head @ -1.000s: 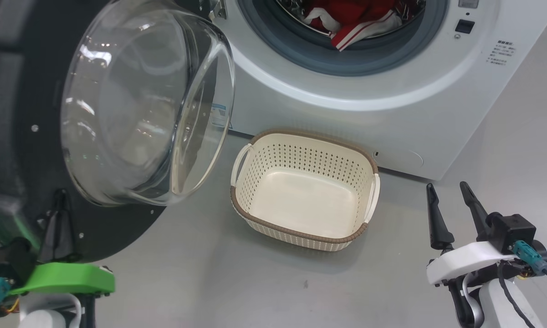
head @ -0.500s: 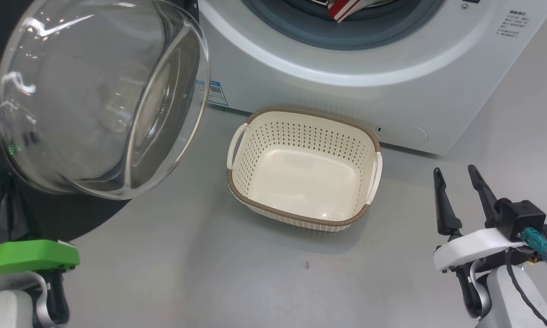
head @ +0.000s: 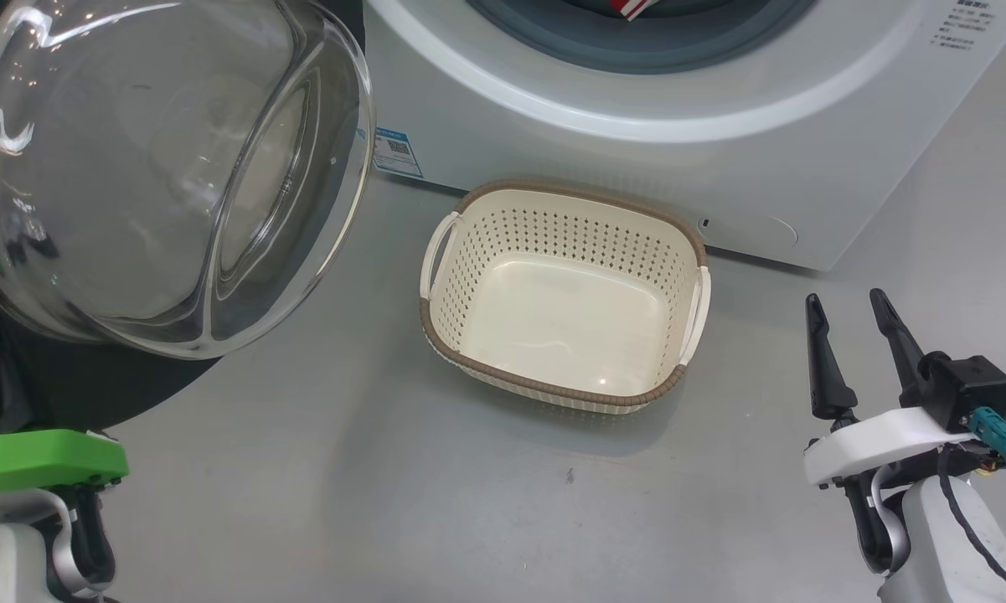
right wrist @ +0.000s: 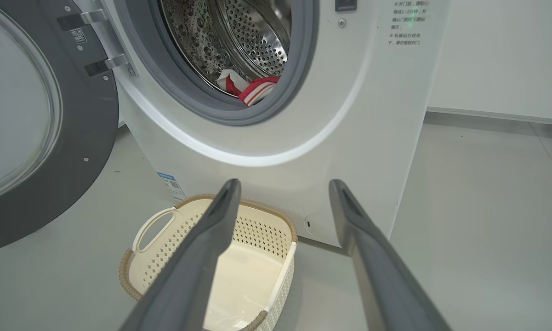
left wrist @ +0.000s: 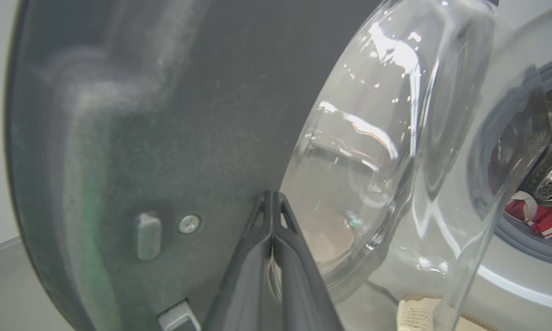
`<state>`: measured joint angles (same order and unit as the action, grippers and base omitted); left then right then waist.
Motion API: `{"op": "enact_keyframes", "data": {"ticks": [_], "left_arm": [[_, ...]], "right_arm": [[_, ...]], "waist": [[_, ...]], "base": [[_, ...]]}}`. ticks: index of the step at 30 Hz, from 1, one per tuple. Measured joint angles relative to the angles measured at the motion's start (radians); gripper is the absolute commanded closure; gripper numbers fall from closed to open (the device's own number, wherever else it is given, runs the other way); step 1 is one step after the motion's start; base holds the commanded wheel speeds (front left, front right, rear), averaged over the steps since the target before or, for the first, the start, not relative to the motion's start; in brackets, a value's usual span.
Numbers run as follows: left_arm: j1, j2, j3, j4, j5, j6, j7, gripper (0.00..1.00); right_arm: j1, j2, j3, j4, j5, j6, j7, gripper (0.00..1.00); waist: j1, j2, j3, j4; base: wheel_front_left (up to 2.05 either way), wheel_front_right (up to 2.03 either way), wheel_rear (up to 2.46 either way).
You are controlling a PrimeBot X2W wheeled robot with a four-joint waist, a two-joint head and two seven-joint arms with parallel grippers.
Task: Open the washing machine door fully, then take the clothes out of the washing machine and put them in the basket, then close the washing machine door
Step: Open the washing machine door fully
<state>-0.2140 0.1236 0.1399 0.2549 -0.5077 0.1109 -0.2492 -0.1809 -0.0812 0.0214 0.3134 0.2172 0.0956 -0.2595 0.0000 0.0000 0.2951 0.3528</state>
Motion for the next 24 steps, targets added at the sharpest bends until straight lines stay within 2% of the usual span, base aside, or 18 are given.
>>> {"op": "enact_keyframes", "data": {"ticks": [12,24], "left_arm": [[0.008,-0.023,-0.038,-0.012,0.058,0.000,0.000,1.00],[0.125,-0.053,-0.037,-0.114,0.101,0.000,-0.003,1.00]], "right_arm": [[-0.002,0.003,-0.003,0.017,0.000,0.009,0.000,0.00],[0.008,0.019,0.018,0.033,0.002,0.011,0.000,0.00]], "waist": [[0.0000,0.0000,-0.027,0.000],[0.0000,0.0000,-0.084,-0.017]], "base": [[0.00,0.00,0.00],[0.00,0.00,0.00]]}}
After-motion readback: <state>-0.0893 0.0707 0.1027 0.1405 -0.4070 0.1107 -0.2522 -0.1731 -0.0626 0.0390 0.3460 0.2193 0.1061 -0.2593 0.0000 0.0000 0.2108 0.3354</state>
